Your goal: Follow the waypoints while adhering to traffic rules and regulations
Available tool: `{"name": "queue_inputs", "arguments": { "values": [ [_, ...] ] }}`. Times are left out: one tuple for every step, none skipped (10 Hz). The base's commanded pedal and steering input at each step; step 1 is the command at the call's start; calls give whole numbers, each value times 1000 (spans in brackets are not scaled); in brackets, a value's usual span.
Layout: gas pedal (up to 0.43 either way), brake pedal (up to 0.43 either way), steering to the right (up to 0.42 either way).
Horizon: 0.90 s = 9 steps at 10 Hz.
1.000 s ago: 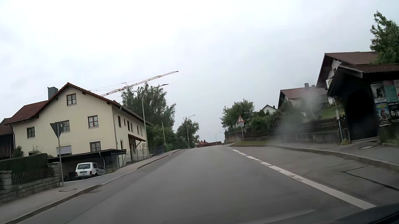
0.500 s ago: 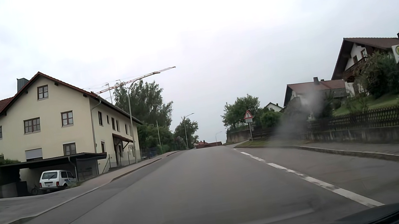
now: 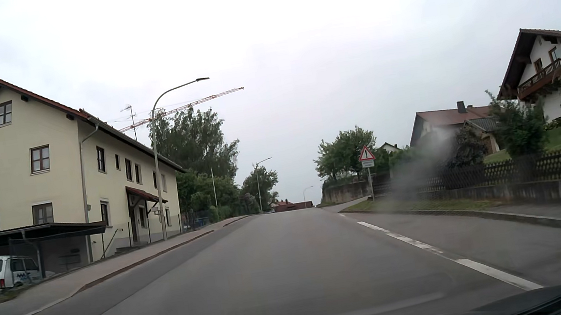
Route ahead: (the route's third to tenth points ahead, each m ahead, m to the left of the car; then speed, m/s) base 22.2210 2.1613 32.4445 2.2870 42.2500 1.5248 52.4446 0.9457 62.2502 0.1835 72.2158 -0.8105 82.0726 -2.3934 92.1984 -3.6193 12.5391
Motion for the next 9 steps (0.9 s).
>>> {"name": "queue_inputs", "arguments": {
  "values": [
    [157,0,1],
    [157,0,0],
    [157,0,1],
    [157,0,1],
    [157,0,0],
    [157,0,1],
    [157,0,1],
    [157,0,1],
    [157,0,1]
  ]
}}
